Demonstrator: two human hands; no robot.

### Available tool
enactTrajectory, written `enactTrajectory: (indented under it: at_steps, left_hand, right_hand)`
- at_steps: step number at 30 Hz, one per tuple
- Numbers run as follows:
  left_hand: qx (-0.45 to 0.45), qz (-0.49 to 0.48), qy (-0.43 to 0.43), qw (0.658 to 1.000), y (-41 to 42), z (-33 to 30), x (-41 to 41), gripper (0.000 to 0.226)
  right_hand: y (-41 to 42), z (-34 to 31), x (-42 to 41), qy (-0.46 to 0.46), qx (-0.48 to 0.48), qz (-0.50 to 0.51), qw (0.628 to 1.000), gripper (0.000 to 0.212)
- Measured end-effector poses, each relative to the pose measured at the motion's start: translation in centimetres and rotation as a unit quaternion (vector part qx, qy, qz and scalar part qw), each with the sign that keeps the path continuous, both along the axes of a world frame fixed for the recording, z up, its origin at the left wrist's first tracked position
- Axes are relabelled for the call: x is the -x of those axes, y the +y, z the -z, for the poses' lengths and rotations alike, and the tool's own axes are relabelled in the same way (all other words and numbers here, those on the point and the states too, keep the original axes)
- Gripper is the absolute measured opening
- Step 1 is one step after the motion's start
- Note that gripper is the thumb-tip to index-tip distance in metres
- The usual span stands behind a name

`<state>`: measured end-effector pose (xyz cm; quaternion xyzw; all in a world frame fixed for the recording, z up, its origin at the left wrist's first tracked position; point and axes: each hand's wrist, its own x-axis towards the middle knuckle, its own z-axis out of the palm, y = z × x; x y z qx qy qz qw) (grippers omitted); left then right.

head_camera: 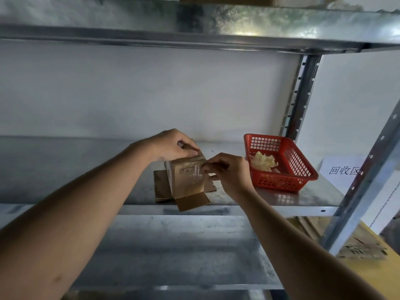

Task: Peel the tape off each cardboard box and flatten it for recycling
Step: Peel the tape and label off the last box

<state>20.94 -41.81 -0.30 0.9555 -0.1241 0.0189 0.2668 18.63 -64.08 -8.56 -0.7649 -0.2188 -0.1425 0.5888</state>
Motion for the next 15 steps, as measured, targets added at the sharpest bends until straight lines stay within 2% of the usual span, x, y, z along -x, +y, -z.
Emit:
enactTrajectory:
  at_steps: [2,4,6,7,9,11,13,15]
  left_hand:
    - [0.001,0.029,-0.007,1.0,0.0,0.1,-0.4,0.022]
    - [-0.006,0.041,-0.007,0.999,0.0,0.3,-0.5,0.02]
    - [0.0,0.033,-0.008,0.999,0.2,0.5,-0.6,0.017]
    - [0.005,0.03,-0.008,1.0,0.1,0.6,-0.5,0.018]
    - [0.007,0.037,-0.013,0.999,0.0,0.6,-0.4,0.018]
    - [0.004,0.049,-0.02,0.999,-0.2,0.5,-0.1,0.019]
    - [-0.019,0.057,-0.018,0.998,-0.5,0.5,0.2,0.016]
    - [-0.051,0.063,-0.016,0.997,-1.0,0.2,0.5,0.033]
  right_hand:
    - [0.0,-0.2,0.2,-0.016,0.021,0.007,1.0,0.013]
    - [-0.2,-0.9,0.3,-0.101,0.103,0.033,0.989,0.013]
    - [-0.5,-1.9,0.3,-0.225,0.254,0.062,0.939,0.015]
    - [-0.6,-2.4,0.3,-0.261,0.321,0.076,0.907,0.017]
    - [-0.7,-3.2,0.5,-0.287,0.389,0.105,0.869,0.023]
    - [-0.7,-3.6,1.1,-0.295,0.403,0.131,0.856,0.026]
    - [-0.6,-3.8,1.7,-0.302,0.376,0.137,0.865,0.023]
    - [-0.3,-4.3,2.3,-0.323,0.31,0.123,0.886,0.016]
